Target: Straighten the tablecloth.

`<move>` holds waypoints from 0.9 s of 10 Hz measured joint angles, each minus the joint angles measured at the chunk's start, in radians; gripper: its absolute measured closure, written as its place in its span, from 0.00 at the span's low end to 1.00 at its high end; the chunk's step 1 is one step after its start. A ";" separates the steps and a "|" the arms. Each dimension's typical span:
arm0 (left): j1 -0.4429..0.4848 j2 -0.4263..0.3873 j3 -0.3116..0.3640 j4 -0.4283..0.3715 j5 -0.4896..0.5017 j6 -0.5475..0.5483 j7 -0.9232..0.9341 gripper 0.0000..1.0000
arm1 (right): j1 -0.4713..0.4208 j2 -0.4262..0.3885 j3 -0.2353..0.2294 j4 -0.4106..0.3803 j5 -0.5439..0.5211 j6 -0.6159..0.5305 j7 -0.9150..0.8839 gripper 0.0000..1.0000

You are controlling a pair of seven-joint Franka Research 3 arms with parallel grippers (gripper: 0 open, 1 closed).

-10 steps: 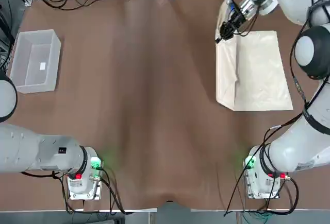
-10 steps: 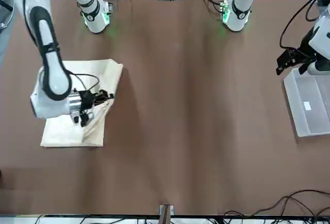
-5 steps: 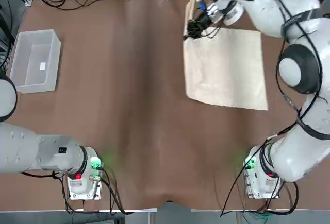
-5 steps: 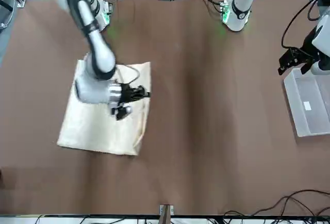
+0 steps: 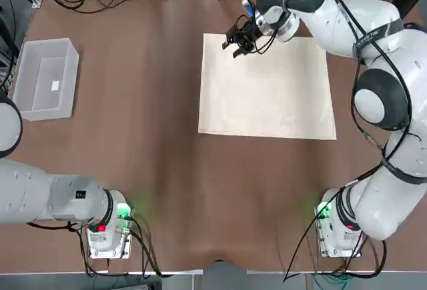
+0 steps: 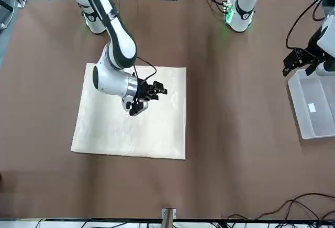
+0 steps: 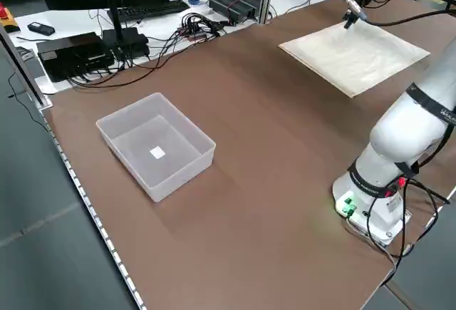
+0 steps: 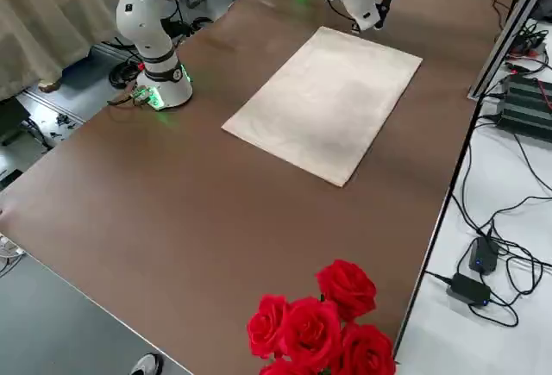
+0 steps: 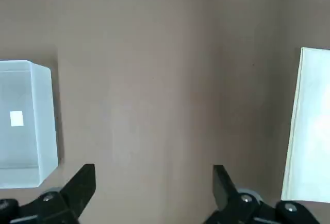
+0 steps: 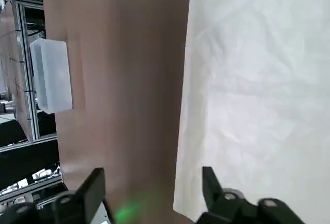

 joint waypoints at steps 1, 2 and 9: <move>0.000 0.000 0.000 0.000 0.000 0.000 0.000 0.00 | -0.018 0.000 -0.006 -0.002 -0.001 -0.019 -0.002 0.00; 0.000 0.000 0.001 0.000 0.000 0.000 0.000 0.00 | -0.047 -0.001 -0.011 -0.002 -0.025 -0.048 -0.010 0.00; 0.012 0.000 0.001 0.012 0.000 0.000 0.003 0.00 | -0.346 -0.280 -0.046 -0.011 -0.859 -0.224 0.037 0.00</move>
